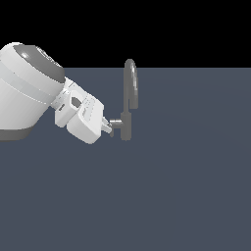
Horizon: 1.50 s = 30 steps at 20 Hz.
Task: Turn on the faucet by rotating a designated handle.
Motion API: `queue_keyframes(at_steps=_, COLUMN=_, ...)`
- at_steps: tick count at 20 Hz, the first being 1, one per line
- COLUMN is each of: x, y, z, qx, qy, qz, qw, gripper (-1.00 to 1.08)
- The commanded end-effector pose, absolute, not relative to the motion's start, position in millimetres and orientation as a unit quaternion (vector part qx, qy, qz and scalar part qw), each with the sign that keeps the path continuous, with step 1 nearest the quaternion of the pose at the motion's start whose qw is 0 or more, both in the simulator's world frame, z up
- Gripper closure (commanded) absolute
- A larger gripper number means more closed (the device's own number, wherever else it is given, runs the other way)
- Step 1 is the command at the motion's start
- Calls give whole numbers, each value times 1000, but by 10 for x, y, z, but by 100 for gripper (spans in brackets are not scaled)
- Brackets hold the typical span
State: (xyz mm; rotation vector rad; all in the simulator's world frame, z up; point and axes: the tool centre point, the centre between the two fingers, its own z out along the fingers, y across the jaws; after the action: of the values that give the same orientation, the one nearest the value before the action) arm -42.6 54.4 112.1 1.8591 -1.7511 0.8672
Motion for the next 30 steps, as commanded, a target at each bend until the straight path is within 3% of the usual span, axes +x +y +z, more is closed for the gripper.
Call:
queue_keyframes(at_steps=1, x=-427, y=537, z=1088, qx=672, qy=-633, qz=315, qw=222, gripper=108)
queue_keyframes(at_steps=11, x=-387, y=454, z=550, qx=668, qy=-637, qz=308, qw=232, gripper=108)
queue_keyframes(at_steps=13, x=-292, y=587, z=811, qx=670, qy=-634, qz=323, qw=213, gripper=108)
queue_keyframes(at_steps=30, x=28, y=501, z=256, qx=668, qy=-637, qz=308, qw=232, gripper=108)
